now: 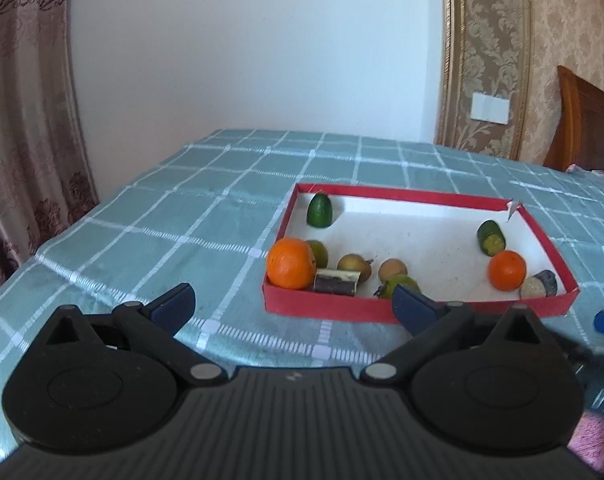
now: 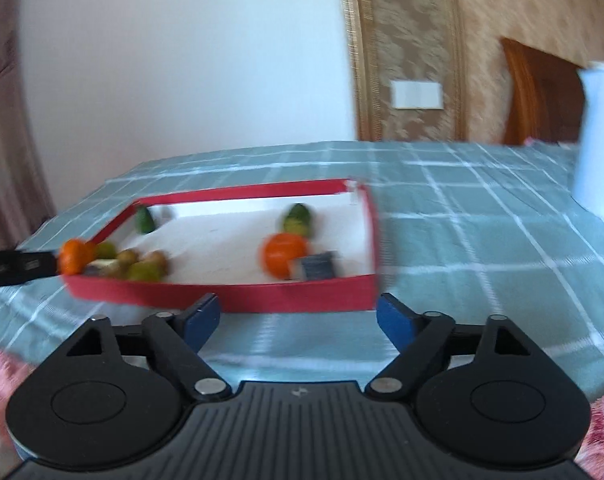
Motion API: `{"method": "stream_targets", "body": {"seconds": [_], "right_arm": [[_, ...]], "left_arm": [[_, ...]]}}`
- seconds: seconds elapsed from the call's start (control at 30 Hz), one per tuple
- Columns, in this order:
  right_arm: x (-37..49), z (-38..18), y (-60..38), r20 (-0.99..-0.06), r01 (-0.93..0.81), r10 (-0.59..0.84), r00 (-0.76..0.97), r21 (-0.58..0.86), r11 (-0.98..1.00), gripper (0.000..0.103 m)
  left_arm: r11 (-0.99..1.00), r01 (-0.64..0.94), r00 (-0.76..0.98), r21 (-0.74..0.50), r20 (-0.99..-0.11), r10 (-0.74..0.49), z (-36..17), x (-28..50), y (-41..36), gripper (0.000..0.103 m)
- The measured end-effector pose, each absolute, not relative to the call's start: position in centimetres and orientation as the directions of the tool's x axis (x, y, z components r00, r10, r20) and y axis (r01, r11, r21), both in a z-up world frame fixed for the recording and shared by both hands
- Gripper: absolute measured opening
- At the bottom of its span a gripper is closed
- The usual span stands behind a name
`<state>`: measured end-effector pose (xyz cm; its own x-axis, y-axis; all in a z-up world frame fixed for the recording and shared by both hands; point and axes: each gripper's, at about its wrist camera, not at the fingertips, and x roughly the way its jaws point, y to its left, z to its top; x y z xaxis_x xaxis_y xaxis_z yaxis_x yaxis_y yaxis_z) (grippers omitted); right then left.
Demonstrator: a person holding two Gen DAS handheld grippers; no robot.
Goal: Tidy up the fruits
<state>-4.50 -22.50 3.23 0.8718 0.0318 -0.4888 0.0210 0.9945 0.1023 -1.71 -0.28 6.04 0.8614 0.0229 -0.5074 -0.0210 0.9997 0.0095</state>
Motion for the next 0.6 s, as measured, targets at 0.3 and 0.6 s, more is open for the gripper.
{"method": "stream_targets", "body": {"seconds": [0.3, 0.6], "right_arm": [[-3.7, 2.3, -16.7, -0.542, 0.003, 0.019, 0.840, 0.039, 0.999, 0.088], [-2.6, 1.4, -15.0, -0.559, 0.020, -0.023, 0.829, -0.011, 1.000, 0.088]], "left_arm": [[0.998, -0.050, 0.850, 0.028, -0.523, 0.057, 5.0, -1.5, -1.1, 0.103], [0.997, -0.054, 0.848, 0.055, -0.525, 0.075, 4.3, -1.6, -1.7, 0.103]]}}
